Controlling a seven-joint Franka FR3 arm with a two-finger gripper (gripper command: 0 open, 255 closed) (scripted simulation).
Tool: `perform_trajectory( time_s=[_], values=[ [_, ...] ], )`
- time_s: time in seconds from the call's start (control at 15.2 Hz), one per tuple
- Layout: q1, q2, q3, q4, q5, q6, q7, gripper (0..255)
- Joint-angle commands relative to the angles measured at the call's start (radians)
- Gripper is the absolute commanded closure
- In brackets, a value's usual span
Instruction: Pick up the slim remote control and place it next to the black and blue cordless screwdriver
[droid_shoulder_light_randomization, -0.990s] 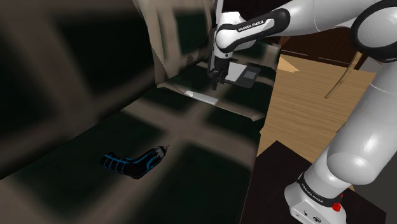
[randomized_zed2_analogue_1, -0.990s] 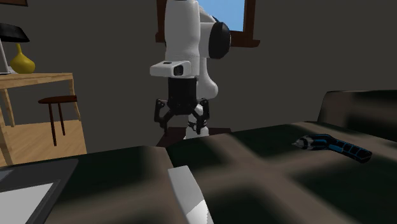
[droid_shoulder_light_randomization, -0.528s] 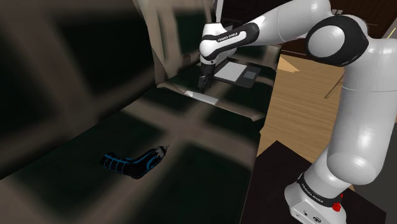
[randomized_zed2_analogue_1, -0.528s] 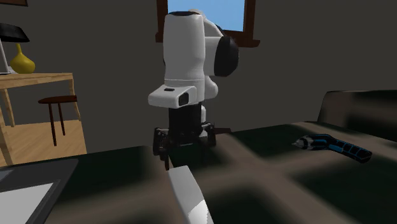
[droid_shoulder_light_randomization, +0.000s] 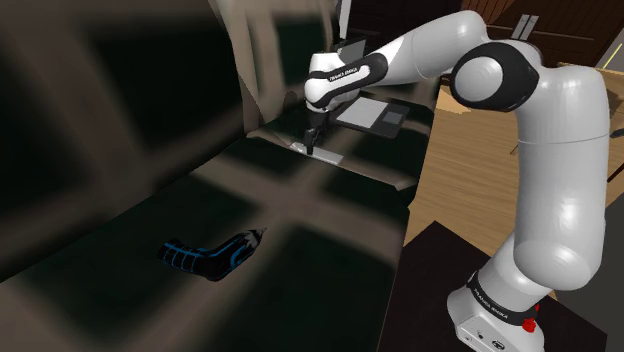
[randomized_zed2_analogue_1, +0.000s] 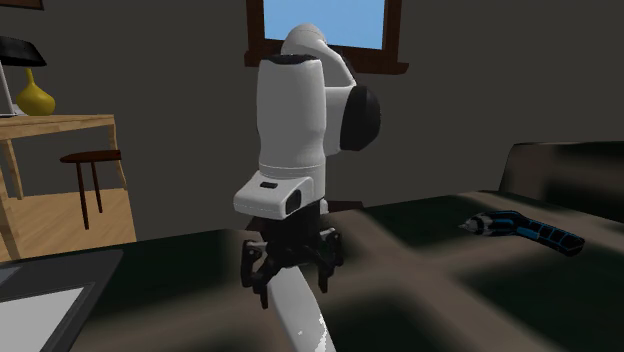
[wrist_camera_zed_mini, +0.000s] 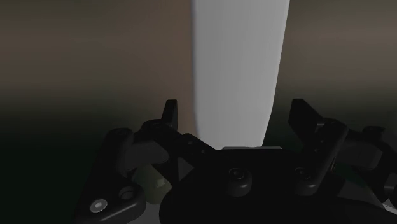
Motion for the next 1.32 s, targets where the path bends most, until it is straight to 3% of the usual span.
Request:
perform_trajectory(
  time_s=[0.0,0.53,0.59,1.25],
  values=[
    [0.000,0.010,0.000,-0.011,0.000,0.021,0.000,0],
    [0.000,0.013,0.000,-0.014,0.000,0.027,0.000,0],
    [0.000,0.013,0.000,-0.014,0.000,0.027,0.000,255],
    [0.000,0.007,0.000,-0.009,0.000,0.017,0.000,255]
  ],
)
